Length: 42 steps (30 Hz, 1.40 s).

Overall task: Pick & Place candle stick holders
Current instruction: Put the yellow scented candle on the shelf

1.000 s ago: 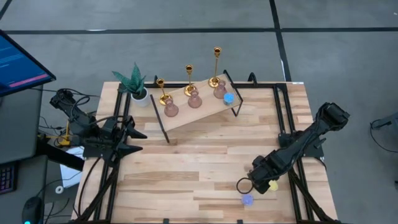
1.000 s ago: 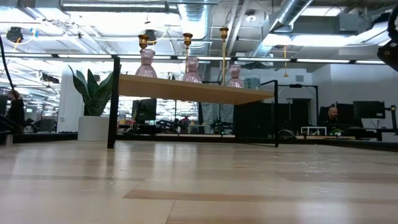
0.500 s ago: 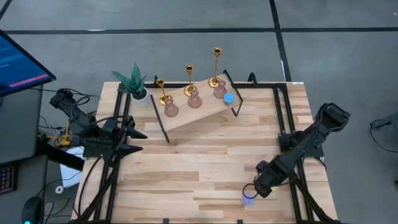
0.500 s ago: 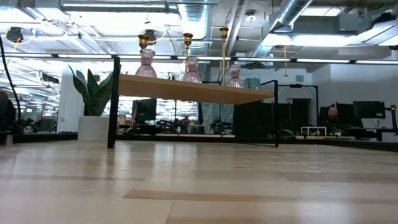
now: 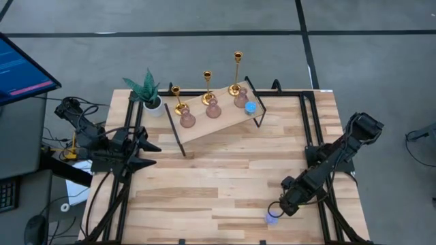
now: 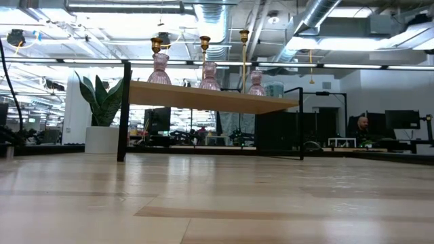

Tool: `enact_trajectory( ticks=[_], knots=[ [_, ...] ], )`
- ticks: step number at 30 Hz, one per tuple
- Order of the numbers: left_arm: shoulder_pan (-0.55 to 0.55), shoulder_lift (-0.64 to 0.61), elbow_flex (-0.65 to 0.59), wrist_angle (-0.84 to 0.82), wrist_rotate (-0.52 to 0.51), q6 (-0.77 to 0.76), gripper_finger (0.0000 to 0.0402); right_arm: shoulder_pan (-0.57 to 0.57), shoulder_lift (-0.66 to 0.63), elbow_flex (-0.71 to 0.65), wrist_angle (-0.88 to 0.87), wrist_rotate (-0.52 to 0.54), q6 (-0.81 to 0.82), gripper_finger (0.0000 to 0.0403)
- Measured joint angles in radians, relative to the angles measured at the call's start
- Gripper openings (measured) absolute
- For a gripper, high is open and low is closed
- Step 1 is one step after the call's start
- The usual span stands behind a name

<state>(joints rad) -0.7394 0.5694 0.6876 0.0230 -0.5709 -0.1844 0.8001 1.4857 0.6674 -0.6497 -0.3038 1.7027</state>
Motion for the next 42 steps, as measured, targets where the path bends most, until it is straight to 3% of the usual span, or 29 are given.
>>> enact_trajectory(
  ticks=[8, 17, 24, 28, 33, 42],
  knots=[
    [0.0, 0.0, 0.0, 0.0, 0.0, 0.0, 0.0214, 0.0, 0.0, 0.0, 0.0, -0.01, -0.007, 0.0213],
    [0.0, 0.0, 0.0, 0.001, 0.0, 0.0, 0.0214, -0.056, -0.001, 0.001, 0.0, 0.009, -0.064, 0.0232],
    [0.0, 0.0, 0.0, 0.001, 0.0, 0.005, 0.0214, -0.184, -0.002, 0.003, 0.0, 0.017, -0.204, 0.0215],
    [0.0, 0.0, 0.0, 0.0, 0.0, 0.021, 0.0214, -0.282, -0.002, 0.015, -0.005, 0.045, -0.313, 0.0226],
    [0.0, 0.0, 0.0, 0.001, 0.0, 0.023, 0.0214, -0.404, 0.001, 0.068, -0.008, 0.133, -0.475, 0.0228],
    [0.0, 0.0, 0.0, 0.001, 0.0, 0.023, 0.0214, -0.571, 0.001, 0.179, -0.056, 0.137, -0.679, 0.0224]
  ],
)
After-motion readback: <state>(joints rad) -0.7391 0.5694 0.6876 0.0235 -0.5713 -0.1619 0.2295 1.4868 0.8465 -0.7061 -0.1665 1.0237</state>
